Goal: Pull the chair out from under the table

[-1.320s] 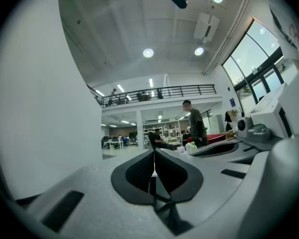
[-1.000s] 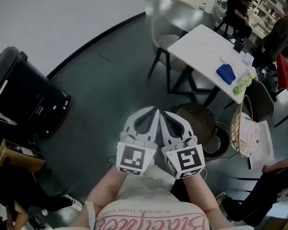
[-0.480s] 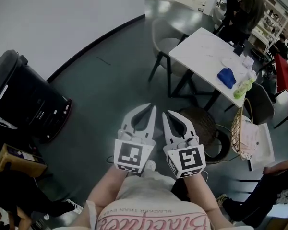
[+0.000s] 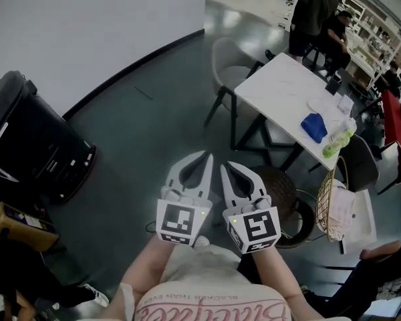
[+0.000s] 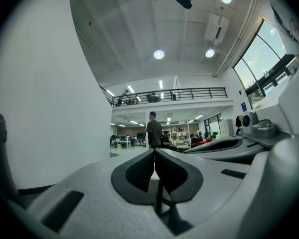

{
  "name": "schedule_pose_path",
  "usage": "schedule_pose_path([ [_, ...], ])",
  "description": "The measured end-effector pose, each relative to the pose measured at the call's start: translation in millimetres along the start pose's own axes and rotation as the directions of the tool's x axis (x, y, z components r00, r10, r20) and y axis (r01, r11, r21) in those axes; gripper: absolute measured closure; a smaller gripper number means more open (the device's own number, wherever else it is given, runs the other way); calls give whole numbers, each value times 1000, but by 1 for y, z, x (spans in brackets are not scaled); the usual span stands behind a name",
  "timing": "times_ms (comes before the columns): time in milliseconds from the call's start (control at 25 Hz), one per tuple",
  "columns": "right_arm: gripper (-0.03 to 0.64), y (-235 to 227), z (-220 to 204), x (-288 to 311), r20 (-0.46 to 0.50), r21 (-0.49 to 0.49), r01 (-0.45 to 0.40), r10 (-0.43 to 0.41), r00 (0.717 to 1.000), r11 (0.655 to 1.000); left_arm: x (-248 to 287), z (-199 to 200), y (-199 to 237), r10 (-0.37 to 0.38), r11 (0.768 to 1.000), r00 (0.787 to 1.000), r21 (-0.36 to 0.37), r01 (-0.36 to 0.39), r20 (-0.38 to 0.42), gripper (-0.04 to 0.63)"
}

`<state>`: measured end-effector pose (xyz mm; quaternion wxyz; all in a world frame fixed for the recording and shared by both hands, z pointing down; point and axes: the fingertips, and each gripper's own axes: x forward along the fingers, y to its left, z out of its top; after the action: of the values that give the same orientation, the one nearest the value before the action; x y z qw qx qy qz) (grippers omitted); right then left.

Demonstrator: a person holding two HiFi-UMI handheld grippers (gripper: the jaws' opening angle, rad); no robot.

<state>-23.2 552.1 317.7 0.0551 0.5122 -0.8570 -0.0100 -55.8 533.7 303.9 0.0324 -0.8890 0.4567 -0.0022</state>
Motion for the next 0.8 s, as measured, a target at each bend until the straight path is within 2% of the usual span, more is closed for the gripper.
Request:
schedule_pose_path([
  [200,614,-14,1,16,8,-15,-9,9,1000,1000,16,-4,10,22,1000,1000,-15,-22,-2,591],
  [800,614,-56,-12,79,-5,10,11,-11,1000,1000,82,-30,49,20,1000,999,-20,-21,-43,591],
])
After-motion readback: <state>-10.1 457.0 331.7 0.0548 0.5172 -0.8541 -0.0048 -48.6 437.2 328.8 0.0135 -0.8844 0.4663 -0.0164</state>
